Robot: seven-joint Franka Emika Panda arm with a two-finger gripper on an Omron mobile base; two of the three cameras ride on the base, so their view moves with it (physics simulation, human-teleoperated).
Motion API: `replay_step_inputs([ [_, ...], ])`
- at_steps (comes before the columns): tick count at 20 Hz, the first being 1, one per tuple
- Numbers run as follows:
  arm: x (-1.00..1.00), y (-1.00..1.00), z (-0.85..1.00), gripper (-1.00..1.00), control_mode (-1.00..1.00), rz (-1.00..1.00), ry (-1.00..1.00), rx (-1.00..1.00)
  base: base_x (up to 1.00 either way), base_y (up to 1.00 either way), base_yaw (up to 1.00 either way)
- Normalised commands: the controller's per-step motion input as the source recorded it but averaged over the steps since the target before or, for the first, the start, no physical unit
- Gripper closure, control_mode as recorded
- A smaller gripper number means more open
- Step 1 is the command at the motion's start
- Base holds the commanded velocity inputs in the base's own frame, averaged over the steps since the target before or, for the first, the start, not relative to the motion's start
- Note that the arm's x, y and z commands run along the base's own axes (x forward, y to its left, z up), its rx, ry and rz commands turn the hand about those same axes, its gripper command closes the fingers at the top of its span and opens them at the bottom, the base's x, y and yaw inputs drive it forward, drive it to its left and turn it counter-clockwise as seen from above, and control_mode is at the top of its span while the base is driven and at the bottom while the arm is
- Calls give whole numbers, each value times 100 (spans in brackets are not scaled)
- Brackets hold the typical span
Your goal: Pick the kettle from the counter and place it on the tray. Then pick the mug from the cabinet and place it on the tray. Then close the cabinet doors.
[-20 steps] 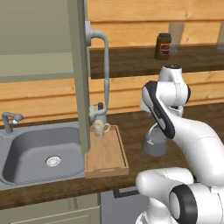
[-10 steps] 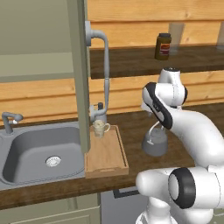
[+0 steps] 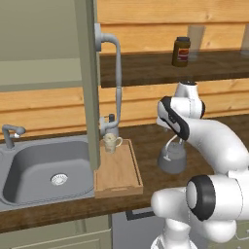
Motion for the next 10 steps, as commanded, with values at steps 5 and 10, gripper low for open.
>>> replay_step_inputs([
  [5, 16, -7, -25, -100, -100, 0, 0, 1, 0, 0, 0],
  [10, 22, -6, -16, -100, -100, 0, 0, 0, 0, 0, 0],
])
